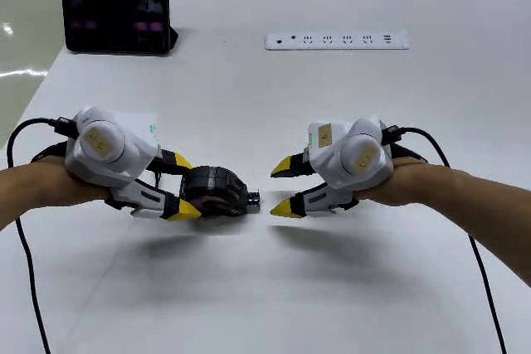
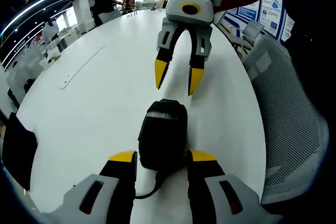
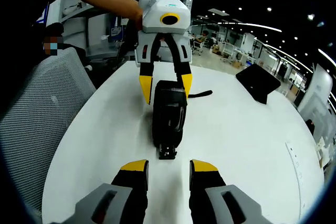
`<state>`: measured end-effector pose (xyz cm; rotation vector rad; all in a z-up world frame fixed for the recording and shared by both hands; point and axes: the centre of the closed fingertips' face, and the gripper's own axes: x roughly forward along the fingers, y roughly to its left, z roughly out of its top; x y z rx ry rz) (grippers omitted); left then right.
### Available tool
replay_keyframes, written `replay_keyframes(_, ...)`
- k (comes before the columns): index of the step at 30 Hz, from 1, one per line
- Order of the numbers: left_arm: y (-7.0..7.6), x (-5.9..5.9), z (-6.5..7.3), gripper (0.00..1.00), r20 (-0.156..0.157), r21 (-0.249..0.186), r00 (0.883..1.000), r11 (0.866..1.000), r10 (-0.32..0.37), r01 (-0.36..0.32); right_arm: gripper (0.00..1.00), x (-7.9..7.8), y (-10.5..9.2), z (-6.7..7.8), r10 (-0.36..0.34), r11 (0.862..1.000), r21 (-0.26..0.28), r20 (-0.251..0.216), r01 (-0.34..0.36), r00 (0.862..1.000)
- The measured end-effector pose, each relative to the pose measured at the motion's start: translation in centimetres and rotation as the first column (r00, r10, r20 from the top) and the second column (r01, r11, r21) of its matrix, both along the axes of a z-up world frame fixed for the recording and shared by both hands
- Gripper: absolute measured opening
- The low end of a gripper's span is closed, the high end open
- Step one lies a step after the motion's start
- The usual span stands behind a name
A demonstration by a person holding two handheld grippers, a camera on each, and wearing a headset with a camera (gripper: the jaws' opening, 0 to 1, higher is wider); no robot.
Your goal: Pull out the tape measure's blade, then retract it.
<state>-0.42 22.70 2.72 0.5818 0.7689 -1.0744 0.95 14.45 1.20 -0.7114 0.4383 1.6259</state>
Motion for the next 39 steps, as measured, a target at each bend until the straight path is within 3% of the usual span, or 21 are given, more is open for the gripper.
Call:
replay_keyframes(11,-0.2,0.3,-0.2,0.27,-0.002,0.009,1.0,1.0,-0.021,0.021,0.14,0.1,0.8,-1.1,0.012,0.999,-0.041,-0.01,-0.013,1.0)
replay_keyframes(39,-0.4,0.2,-0.5,0.25,-0.007,0.025,0.996,0.996,-0.085,0.086,0.13,-0.6,2.2,-2.6,0.038,0.997,-0.062,-0.05,-0.041,0.998)
